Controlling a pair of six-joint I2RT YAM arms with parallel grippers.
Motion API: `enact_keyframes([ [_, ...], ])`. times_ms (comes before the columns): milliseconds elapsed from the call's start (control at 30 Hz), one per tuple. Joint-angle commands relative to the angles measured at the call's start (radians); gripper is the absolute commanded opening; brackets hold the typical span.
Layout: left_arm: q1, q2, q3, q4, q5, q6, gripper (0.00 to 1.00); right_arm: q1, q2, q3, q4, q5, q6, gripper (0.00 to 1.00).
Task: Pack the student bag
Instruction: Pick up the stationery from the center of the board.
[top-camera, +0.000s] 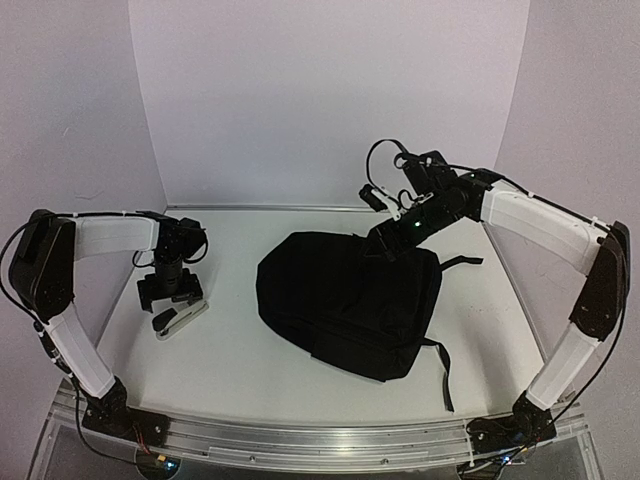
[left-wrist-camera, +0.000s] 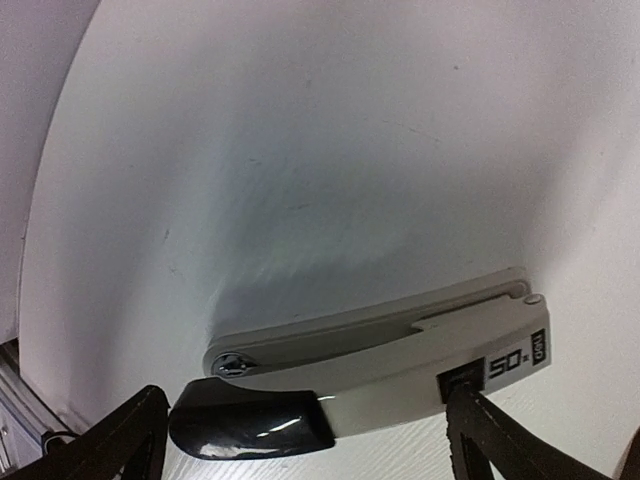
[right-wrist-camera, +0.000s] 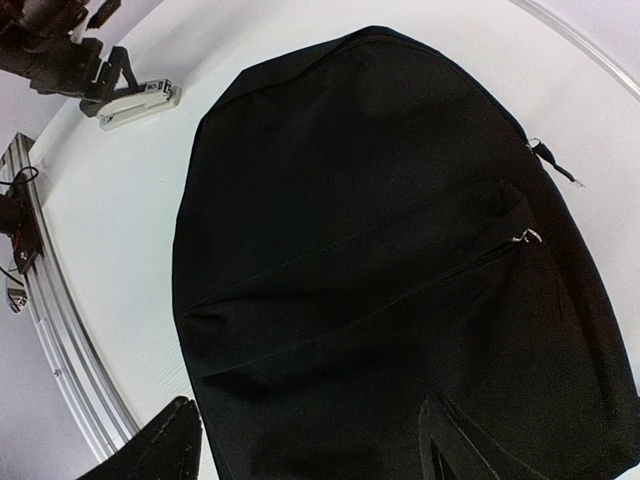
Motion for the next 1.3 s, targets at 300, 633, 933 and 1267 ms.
enact_keyframes([
  [300, -0.003, -0.015, -0.116, 0.225, 0.231, 0.070, 0.72, -0.002, -0.033, 0.005, 0.004, 0.001, -0.008, 0.75],
  [633, -0.004, -0.005, -0.072, 0.208, 0.267, 0.040, 0.68, -0.002, -0.024, 0.014, 0.003, 0.001, -0.004, 0.75],
  [933, -0.009, -0.009, -0.164, 0.221, 0.286, 0.038, 0.69, -0.002, -0.020, 0.009, 0.004, -0.001, 0.001, 0.75],
  [1267, -0.073, 0.080, -0.180, 0.323, 0.347, 0.060, 0.54, -0.002, -0.006, 0.016, 0.002, -0.014, 0.019, 0.75],
])
